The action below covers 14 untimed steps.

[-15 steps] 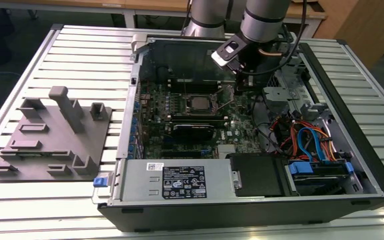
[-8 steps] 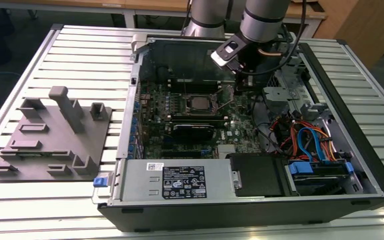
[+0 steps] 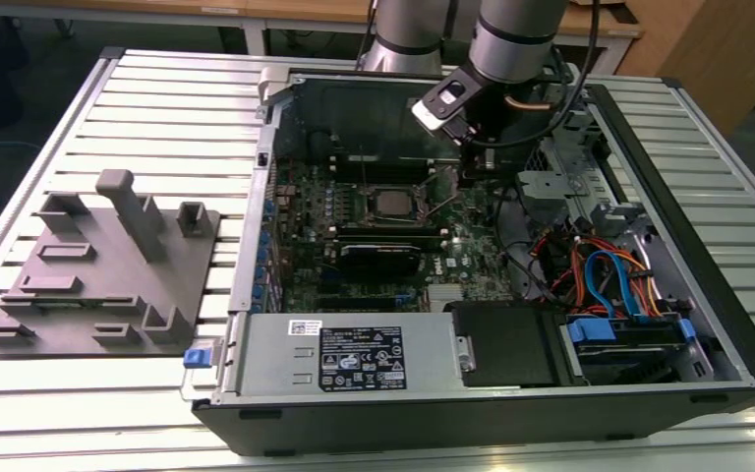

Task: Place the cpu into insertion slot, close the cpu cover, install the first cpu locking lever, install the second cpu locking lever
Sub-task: 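Close the cpu cover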

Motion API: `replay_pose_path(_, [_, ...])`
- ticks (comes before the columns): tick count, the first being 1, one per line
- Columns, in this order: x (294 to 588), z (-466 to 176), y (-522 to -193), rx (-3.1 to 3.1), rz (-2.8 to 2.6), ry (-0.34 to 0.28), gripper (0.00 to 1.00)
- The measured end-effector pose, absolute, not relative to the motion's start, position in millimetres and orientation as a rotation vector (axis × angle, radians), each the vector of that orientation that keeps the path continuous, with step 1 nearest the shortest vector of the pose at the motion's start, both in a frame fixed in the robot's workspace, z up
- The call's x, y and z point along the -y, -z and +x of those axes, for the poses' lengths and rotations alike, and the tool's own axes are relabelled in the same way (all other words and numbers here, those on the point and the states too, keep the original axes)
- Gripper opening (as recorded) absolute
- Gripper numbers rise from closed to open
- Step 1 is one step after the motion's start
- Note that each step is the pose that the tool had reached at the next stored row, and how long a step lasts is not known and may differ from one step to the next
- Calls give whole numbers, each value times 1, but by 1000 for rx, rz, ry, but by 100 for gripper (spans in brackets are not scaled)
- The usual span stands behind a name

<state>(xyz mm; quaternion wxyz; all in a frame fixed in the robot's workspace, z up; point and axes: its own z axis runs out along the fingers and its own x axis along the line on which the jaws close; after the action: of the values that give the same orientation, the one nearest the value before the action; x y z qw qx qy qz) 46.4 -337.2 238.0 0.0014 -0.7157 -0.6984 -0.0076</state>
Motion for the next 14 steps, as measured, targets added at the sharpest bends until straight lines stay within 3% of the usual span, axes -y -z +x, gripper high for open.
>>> replay_pose_path(14, [337,44,-238,2192,-2246,24,10])
